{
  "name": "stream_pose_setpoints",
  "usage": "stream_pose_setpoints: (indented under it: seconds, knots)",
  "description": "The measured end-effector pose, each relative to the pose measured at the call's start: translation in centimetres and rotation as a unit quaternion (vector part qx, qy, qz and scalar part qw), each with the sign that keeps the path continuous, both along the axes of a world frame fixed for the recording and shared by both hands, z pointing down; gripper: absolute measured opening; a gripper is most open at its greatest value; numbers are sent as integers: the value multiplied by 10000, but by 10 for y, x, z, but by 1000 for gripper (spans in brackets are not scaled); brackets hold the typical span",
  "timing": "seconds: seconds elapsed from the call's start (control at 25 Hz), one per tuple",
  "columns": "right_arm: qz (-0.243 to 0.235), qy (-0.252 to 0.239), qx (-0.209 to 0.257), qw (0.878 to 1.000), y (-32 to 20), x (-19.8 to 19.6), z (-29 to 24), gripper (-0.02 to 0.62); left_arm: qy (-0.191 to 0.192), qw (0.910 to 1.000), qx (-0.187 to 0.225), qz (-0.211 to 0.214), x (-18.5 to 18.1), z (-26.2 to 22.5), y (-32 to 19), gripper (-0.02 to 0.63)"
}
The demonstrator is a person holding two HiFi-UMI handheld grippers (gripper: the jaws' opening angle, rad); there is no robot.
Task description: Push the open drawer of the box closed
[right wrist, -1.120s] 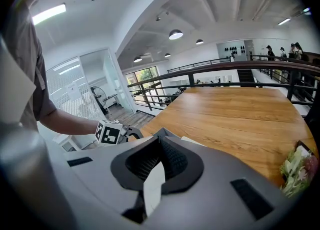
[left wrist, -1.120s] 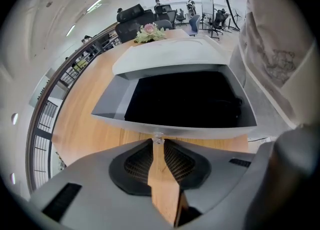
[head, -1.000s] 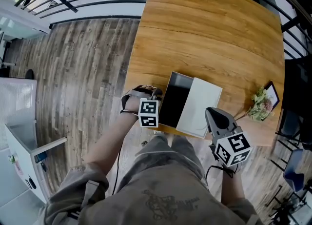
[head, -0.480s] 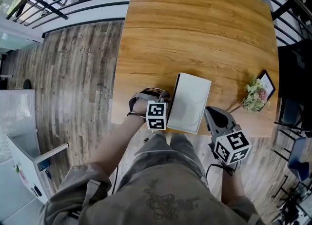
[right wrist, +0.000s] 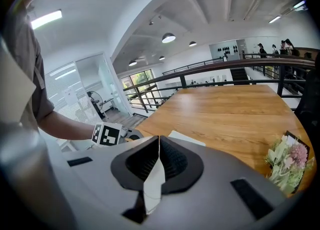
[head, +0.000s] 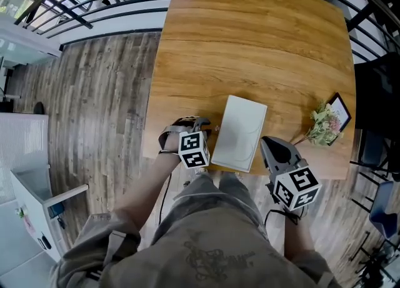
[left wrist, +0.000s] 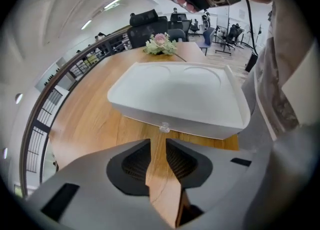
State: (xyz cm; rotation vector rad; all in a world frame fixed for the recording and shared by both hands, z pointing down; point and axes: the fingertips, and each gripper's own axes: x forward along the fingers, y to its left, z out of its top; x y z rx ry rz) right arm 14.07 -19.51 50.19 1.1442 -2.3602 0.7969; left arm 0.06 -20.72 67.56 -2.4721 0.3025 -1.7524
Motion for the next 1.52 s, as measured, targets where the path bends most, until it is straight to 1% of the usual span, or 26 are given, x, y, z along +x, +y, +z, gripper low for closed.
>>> stream_pose_setpoints:
  seconds: [0.08, 0.12, 0.2, 0.28, 0.36, 0.52, 0.68, 0.84, 1.04, 1.16, 1.32, 1.44, 1.52]
  knots:
    - [-82, -47, 124, 9999, -4, -5, -10, 34, 305, 9988, 119, -370, -6, -23, -5, 103]
    - [-128, -73, 198, 9997, -6, -8, -16, 34, 505, 9968, 188, -593, -10, -36, -8, 94]
    - [-228, -130, 367, 9990, -9, -16, -30, 34, 942, 9895, 357, -1037, -16, -67, -16, 71]
    - [-347, -199, 577, 9975, -12, -23, -45, 34, 1366, 9790, 575, -1400, -22, -100, -22, 54]
    - [-471, -270, 813, 9952, -15, -30, -63, 34, 1743, 9669, 840, -1663, -28, -134, -27, 44]
    - [-616, -378, 1274, 9892, -21, -43, -106, 34, 2451, 9386, 1329, -2030, -39, -202, -35, 35]
    - [-686, -467, 1736, 9813, -22, -53, -149, 34, 3008, 9124, 1715, -2181, -49, -263, -34, 29]
    - [-712, -556, 2175, 9719, -22, -61, -188, 34, 3506, 8887, 2093, -2084, -51, -318, -30, 26]
    - [-732, -655, 2586, 9610, -18, -68, -230, 34, 3947, 8649, 2400, -1966, -55, -374, -22, 23]
    - [-760, -707, 2813, 9540, -14, -72, -251, 34, 4231, 8484, 2555, -1893, -57, -403, -17, 23]
    - [-805, -746, 3060, 9457, -4, -74, -269, 34, 4529, 8311, 2579, -1938, -60, -427, -6, 21]
    - [-844, -778, 3173, 9414, 3, -77, -280, 34, 4887, 8120, 2362, -2145, -66, -440, 3, 20]
    - [-869, -799, 3221, 9393, 8, -79, -285, 34, 5004, 8056, 2318, -2165, -69, -448, 9, 18]
